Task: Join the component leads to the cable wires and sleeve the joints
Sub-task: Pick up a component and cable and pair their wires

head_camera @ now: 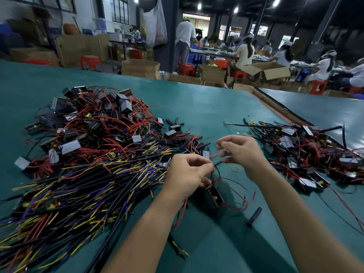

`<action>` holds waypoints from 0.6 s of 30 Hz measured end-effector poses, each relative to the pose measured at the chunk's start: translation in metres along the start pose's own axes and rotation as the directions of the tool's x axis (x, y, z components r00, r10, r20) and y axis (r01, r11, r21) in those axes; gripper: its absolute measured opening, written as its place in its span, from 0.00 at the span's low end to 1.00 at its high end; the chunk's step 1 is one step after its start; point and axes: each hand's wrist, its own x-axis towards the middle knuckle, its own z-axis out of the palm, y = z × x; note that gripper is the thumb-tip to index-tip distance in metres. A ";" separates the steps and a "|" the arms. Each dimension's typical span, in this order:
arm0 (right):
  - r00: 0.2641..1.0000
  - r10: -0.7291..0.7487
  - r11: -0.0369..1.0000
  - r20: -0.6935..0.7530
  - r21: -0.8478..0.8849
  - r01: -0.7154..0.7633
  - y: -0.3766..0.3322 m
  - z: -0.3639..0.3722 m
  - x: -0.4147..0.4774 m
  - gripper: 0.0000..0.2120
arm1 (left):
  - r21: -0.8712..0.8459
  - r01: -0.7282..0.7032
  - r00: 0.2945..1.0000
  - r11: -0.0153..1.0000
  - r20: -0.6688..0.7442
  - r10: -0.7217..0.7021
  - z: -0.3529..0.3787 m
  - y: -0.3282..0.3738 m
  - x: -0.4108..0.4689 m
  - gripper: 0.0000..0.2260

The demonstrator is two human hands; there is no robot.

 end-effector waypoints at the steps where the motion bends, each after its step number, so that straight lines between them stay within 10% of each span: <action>1: 0.999 -0.011 0.989 -0.050 -0.149 0.004 0.001 0.007 0.013 0.14 | -0.004 -0.003 1.000 1.000 0.008 0.003 0.000 0.000 0.000 0.05; 5: 0.997 -0.042 0.683 0.057 -0.727 0.071 0.006 0.026 0.056 0.17 | -0.012 -0.005 1.000 1.000 0.030 0.005 -0.002 0.002 -0.001 0.06; 8: 0.995 0.018 0.525 0.095 -0.848 0.071 0.005 0.028 0.072 0.14 | -0.005 -0.004 0.999 1.000 0.037 0.004 -0.005 0.001 -0.001 0.07; 13: 0.988 0.098 0.439 0.118 -0.896 0.063 0.002 0.031 0.083 0.07 | 0.075 -0.034 0.999 0.997 0.023 0.032 -0.003 -0.001 0.001 0.06; 18: 0.996 0.065 0.565 0.057 -0.825 0.010 -0.002 0.024 0.079 0.10 | 0.106 -0.034 0.999 0.994 -0.001 0.034 -0.002 -0.001 0.000 0.05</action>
